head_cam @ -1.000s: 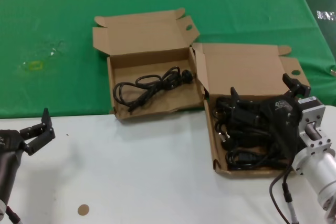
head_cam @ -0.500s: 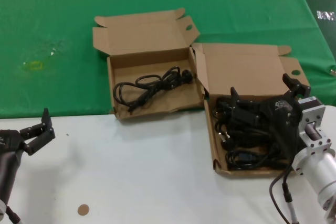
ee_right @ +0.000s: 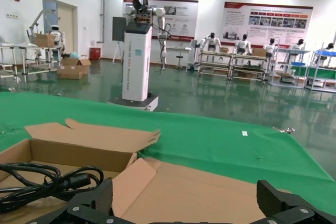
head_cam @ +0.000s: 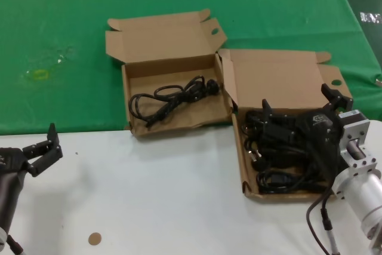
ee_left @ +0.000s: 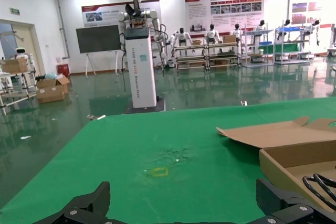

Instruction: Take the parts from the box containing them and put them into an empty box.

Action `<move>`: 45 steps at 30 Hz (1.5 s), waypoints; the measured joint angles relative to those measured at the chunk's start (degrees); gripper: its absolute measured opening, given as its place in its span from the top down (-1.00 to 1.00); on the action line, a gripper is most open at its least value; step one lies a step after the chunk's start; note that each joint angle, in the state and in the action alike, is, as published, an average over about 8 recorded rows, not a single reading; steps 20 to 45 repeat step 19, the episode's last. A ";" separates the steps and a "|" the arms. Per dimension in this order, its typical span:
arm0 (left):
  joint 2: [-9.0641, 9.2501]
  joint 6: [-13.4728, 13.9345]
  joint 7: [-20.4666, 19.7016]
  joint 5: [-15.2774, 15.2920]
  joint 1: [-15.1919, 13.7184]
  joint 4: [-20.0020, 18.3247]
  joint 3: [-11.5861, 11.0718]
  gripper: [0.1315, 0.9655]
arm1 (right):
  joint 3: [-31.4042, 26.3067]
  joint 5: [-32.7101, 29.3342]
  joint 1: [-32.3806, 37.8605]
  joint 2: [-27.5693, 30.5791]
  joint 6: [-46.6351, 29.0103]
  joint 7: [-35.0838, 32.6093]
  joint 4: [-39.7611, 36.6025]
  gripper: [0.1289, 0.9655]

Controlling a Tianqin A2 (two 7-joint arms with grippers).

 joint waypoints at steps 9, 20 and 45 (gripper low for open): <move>0.00 0.00 0.00 0.00 0.00 0.00 0.00 -1.00 | 0.00 0.00 0.00 0.00 0.00 0.00 0.00 -1.00; 0.00 0.00 0.00 0.00 0.00 0.00 0.00 -1.00 | 0.00 0.00 0.00 0.00 0.00 0.00 0.00 -1.00; 0.00 0.00 0.00 0.00 0.00 0.00 0.00 -1.00 | 0.00 0.00 0.00 0.00 0.00 0.00 0.00 -1.00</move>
